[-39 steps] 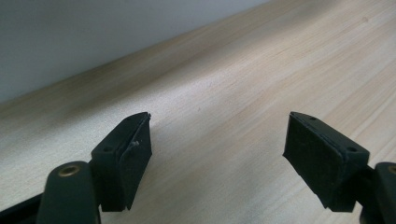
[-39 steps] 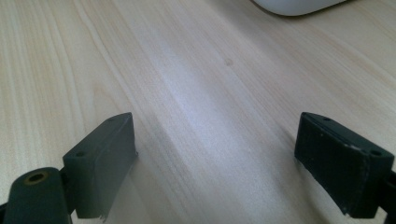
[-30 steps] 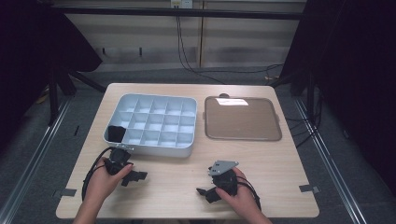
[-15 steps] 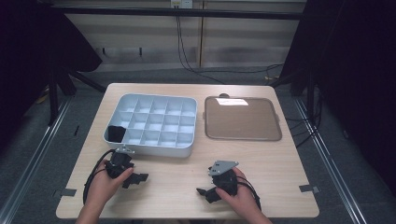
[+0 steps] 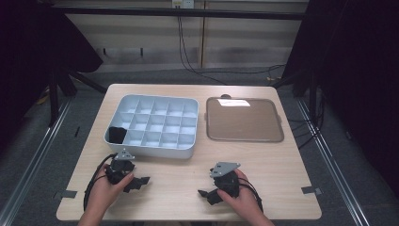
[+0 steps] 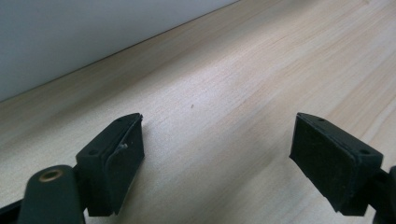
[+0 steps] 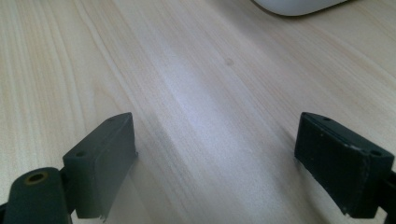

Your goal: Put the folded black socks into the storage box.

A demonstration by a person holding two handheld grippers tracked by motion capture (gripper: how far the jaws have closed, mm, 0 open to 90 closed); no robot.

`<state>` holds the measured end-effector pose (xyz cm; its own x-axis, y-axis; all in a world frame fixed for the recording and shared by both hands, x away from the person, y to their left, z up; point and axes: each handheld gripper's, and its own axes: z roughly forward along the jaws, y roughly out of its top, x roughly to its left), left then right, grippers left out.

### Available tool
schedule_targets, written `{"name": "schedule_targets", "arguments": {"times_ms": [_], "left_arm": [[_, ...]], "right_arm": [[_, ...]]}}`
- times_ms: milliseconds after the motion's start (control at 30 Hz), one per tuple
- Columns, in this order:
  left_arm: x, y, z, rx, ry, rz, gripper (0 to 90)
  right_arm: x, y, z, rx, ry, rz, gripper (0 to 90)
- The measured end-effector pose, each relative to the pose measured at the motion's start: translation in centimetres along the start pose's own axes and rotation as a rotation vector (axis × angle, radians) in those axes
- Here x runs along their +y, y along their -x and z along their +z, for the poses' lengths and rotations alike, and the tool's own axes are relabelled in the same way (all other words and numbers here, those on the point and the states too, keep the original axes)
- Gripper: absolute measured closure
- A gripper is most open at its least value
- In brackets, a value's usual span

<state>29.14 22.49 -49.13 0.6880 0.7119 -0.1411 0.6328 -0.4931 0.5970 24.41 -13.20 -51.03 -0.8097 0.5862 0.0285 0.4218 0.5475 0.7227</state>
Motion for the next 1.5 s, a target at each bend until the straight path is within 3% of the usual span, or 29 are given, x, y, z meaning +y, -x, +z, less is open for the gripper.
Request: {"name": "schedule_targets", "arguments": {"times_ms": [600,800,1200,1500], "left_arm": [[-1.2,0.7,0.3,0.043,0.072,0.064,14.6],[-1.3,0.9,0.5,0.064,0.072,0.112,12.7],[-1.5,0.8,1.2,0.051,0.122,0.124,3.2],[-1.5,0.9,1.4,0.06,0.12,0.118,0.5]], "right_arm": [[0.0,0.0,0.0,0.002,0.001,-0.001,12.1],[0.0,0.0,0.0,0.001,0.001,-0.002,12.1],[0.0,0.0,0.0,0.005,0.0,-0.003,12.1],[0.0,0.0,0.0,0.005,0.0,-0.002,12.1]]}}
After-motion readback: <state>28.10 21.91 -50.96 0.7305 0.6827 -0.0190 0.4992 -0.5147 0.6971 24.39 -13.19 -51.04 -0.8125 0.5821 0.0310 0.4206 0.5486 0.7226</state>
